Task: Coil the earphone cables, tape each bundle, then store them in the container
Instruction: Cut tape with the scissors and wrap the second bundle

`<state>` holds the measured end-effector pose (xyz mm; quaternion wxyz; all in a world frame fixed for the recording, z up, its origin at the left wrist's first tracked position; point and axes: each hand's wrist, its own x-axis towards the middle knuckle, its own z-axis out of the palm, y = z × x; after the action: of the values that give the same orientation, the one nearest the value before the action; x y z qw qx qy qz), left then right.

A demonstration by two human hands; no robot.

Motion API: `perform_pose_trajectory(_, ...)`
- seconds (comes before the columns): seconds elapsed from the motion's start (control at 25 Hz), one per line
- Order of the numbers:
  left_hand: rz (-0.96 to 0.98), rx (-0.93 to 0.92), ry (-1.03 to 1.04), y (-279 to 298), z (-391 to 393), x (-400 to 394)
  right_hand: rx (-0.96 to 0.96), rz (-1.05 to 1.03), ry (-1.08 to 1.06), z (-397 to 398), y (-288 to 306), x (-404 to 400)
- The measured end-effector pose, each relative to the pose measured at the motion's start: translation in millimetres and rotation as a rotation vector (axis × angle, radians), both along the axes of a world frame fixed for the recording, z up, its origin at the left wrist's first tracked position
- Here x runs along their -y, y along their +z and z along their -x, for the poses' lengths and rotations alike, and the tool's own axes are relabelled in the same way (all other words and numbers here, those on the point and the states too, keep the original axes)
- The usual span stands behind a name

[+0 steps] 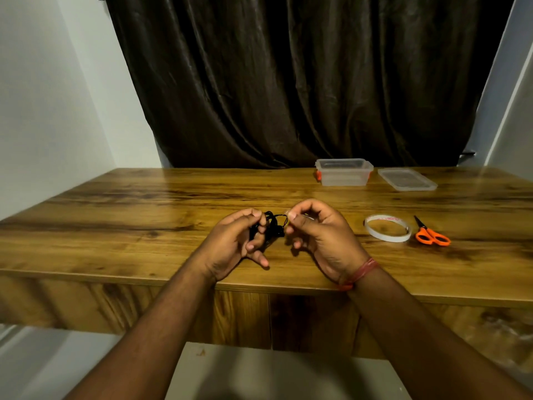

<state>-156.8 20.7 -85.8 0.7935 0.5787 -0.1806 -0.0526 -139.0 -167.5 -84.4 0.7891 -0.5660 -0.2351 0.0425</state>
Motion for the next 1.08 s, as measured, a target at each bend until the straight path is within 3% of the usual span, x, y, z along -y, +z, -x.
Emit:
perform_pose_trajectory(0.08,-0.002,-0.016,-0.027,0,-1,0,0.048,-0.051,-0.052,0,1,1)
perform_pose_trajectory(0.44,-0.151,0.018,-0.009,-4,0,6,0.222,0.175,-0.125,2,-3,-11)
perform_pose_trajectory(0.76,-0.170,0.049,0.080,-6,-1,9,0.284,0.329,-0.226,-1,-8,-11)
perform_pose_trajectory(1.08,-0.191,0.029,0.140,-4,1,10,0.265,0.349,-0.236,-2,-9,-12)
